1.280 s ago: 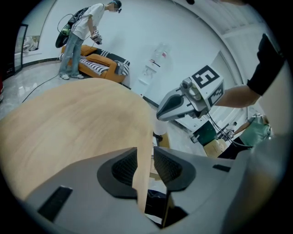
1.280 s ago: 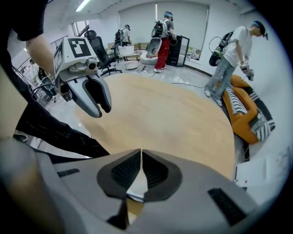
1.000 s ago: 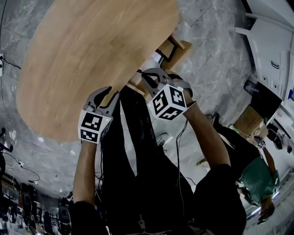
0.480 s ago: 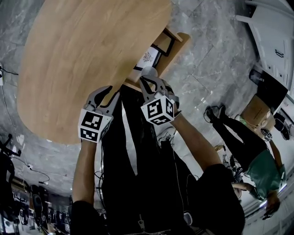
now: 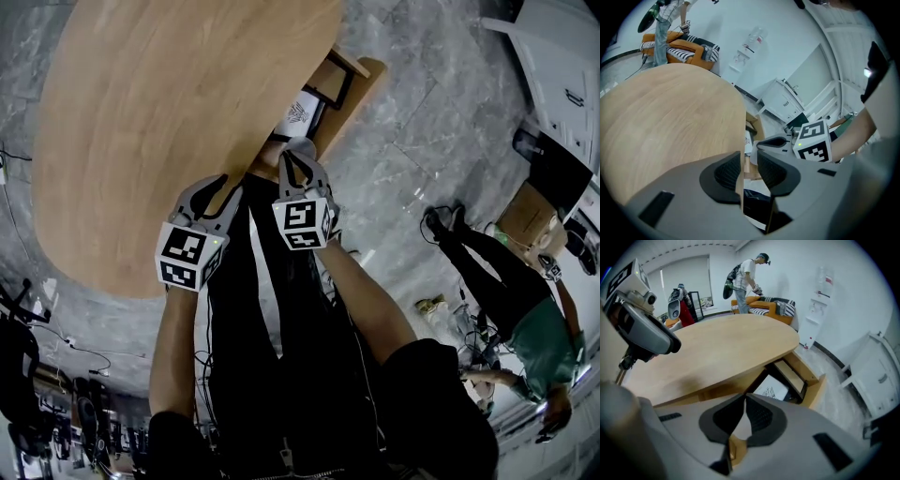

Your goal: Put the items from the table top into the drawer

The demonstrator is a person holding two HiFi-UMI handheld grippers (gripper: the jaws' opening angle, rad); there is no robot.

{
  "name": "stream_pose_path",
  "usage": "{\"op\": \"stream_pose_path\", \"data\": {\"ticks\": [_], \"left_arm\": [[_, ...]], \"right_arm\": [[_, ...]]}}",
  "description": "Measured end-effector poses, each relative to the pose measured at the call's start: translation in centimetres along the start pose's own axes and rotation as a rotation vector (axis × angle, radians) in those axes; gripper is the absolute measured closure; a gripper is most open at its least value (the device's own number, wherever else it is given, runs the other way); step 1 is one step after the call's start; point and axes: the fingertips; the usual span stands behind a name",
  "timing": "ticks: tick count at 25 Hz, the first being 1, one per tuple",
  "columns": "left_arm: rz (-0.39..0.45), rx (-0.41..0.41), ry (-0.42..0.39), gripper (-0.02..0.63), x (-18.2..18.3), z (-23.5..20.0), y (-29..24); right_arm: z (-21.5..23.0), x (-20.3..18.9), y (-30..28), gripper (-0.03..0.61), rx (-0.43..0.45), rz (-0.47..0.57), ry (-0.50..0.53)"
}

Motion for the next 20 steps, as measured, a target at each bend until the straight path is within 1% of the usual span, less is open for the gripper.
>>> {"op": "stream_pose_path", "data": {"ticks": [2, 7, 12, 16, 20], "left_arm": [[-0.004, 0.001, 0.008, 0.499, 0.0, -0.2, -0.1], [-0.012, -0.001, 0.008, 0.499, -0.2, -0.6, -0.1], [-0.010, 0.002, 0.009, 0.499, -0.5, -1.1, 0.0], [-0.012, 0.002, 0.004, 0.499, -0.6, -1.5, 0.2], [-0.016, 0.003, 0.005, 0.499, -0.9, -1.9, 0.3]], "right_arm": [[-0.2, -0.3, -0.5, 0.557, -0.010, -0.022, -0.035], [-0.3, -0.5, -1.7, 0.557, -0.038, -0.038, -0.059], [0.1, -2.1, -2.9, 0.555, -0.069, -0.076, -0.115], [0.5, -2.6, -3.5, 0.555, -0.108, -0.062, -0.158], [0.6, -2.4, -3.9, 0.555, -0.133, -0.064, -0.156]]}}
Point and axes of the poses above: the fingertips, and each gripper's own axes: y backward along the fingers, z to its right, x out of its top, and after that the axes turned 2 degrees about z, right-handed
